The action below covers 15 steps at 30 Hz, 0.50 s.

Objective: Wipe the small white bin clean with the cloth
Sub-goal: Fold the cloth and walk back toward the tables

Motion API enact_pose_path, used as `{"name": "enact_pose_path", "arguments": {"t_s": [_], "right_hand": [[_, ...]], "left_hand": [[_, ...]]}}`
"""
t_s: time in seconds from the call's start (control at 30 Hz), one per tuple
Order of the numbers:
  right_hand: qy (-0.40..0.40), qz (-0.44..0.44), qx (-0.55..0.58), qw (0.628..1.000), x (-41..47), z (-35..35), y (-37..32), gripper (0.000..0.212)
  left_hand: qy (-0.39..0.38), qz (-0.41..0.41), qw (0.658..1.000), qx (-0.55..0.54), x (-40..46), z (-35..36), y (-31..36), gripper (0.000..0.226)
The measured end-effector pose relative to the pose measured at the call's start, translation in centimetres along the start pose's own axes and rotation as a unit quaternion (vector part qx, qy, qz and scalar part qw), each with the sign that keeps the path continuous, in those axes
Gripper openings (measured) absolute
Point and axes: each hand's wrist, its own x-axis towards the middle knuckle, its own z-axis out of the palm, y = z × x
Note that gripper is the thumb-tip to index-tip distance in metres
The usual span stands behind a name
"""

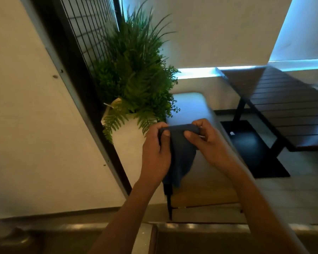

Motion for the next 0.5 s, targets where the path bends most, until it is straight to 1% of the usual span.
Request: {"name": "enact_pose_path", "arguments": {"t_s": [0.07, 0.2, 0.3, 0.4, 0.5], "right_hand": [[0.02, 0.006, 0.001, 1.0, -0.2, -1.2, 0.3, 0.01], [0.075, 0.028, -0.023, 0.996, -1.4, -3.4, 2.3, 0.018], [0.111, 0.048, -0.04, 0.992, -3.0, -4.4, 4.8, 0.023], [0.134, 0.076, -0.046, 0.987, -5.3, -4.9, 7.2, 0.018], [0.172, 0.105, -0.072, 0.977, -7.4, -5.0, 9.0, 0.013]], "left_hand": [[0.019, -0.005, 1.0, 0.005, -0.1, 1.9, 0.9, 0.015], [0.027, -0.016, 0.999, 0.005, -0.9, 5.4, 1.6, 0.014], [-0.002, -0.031, 0.999, 0.012, -2.1, 7.8, 0.6, 0.013], [-0.036, -0.049, 0.998, 0.022, -3.8, 9.7, -1.2, 0.015], [-0.075, -0.043, 0.996, 0.034, -5.3, 10.7, -2.5, 0.015]]}}
